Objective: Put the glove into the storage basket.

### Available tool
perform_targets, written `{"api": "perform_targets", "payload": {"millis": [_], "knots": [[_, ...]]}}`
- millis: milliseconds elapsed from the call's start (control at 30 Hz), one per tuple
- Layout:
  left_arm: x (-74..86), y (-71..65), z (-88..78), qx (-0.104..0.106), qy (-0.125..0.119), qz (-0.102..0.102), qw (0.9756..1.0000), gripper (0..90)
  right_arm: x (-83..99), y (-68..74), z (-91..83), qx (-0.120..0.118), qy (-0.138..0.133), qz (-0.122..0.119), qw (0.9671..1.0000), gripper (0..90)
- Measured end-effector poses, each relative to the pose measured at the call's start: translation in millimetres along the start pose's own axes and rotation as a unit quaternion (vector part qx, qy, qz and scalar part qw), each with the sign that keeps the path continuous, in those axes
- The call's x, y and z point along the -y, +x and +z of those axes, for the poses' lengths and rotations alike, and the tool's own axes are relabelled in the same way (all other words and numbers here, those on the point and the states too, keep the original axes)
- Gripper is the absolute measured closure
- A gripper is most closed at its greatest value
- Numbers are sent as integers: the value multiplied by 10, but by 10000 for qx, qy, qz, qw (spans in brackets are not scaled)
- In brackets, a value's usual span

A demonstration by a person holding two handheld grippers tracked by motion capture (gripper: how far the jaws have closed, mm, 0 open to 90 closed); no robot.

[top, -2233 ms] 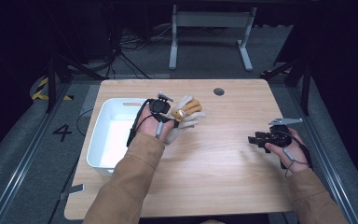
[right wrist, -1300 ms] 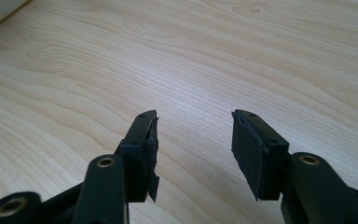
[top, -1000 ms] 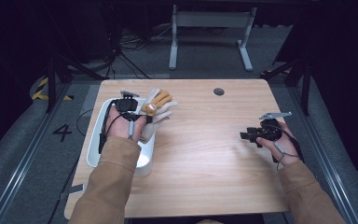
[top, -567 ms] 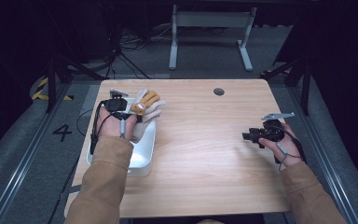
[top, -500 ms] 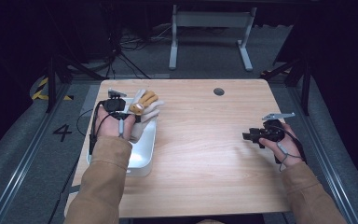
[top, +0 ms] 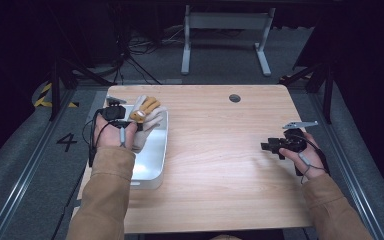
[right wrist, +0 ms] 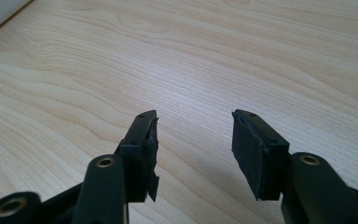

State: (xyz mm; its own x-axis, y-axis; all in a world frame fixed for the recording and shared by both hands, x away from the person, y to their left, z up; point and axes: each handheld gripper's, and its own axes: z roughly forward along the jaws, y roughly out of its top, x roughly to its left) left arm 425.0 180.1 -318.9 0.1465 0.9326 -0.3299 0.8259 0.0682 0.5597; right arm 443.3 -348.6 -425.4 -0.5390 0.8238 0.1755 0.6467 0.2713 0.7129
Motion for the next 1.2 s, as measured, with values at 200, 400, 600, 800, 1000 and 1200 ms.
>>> {"api": "perform_targets", "payload": {"millis": [200, 400, 600, 800, 1000, 1200], "knots": [[-16, 17, 20, -66, 59, -82, 9999, 736, 1, -12, -12, -18, -13, 13, 10000, 511], [-45, 36, 54, -173, 248, -117, 9995, 736, 4, -17, -27, -13, -32, 33, 10000, 511], [-45, 81, 119, -329, 428, -148, 9984, 736, 8, -16, -30, -6, -8, 26, 10000, 511], [-53, 96, 165, -400, 648, -194, 9969, 736, 9, -16, -37, -11, -18, 17, 10000, 512], [-51, 110, 193, -490, 762, -250, 9956, 735, 10, -22, -50, 8, -31, 15, 10000, 512], [-49, 112, 243, -542, 896, -302, 9940, 735, 14, -17, -69, -2, -45, 17, 10000, 512]]}}
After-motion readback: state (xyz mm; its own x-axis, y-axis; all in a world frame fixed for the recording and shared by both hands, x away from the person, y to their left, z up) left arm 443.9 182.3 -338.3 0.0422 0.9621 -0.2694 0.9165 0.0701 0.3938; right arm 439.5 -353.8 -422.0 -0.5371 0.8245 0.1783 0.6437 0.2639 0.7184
